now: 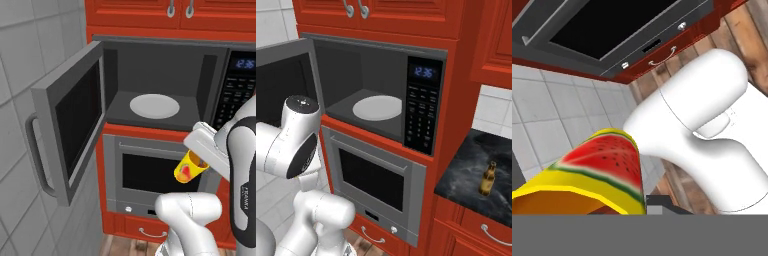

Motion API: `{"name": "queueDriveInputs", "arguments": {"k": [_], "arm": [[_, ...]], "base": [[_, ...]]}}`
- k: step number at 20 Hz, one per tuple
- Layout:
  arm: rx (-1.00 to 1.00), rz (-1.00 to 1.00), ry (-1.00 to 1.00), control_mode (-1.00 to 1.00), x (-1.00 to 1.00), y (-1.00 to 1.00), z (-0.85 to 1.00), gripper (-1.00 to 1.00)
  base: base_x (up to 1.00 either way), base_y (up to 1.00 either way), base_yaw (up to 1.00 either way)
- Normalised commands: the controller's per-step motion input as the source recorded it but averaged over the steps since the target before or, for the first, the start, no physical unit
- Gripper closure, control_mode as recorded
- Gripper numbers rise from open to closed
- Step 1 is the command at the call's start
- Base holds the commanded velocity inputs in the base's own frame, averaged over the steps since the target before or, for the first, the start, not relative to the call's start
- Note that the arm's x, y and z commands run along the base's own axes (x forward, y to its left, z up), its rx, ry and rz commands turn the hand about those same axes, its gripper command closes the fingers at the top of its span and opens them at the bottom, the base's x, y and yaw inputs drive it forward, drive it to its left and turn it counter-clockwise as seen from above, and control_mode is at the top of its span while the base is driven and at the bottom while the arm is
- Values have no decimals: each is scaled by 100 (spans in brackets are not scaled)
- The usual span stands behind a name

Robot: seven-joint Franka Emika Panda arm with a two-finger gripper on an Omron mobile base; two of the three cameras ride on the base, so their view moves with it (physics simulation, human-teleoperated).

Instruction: Place the microwavable item in the microwave. Then, close the microwave door and press the start button.

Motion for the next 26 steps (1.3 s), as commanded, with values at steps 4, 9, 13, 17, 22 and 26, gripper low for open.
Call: {"name": "queueDriveInputs", "arguments": {"k": [4,9,13,17,22,26], "arm": [[0,0,0,100,0,0,0,100],[0,0,0,100,0,0,0,100],[0,0,0,100,0,0,0,100],[0,0,-1,-100,8,0,11,100],[-4,-13,-10,-100,34,0,85,100],[-3,-24,-9,-100,41,-7,51,100]], "base": [[38,-1,0],[27,-5,2],[2,0,1],[0,0,0],[0,0,0],[0,0,0]]}}
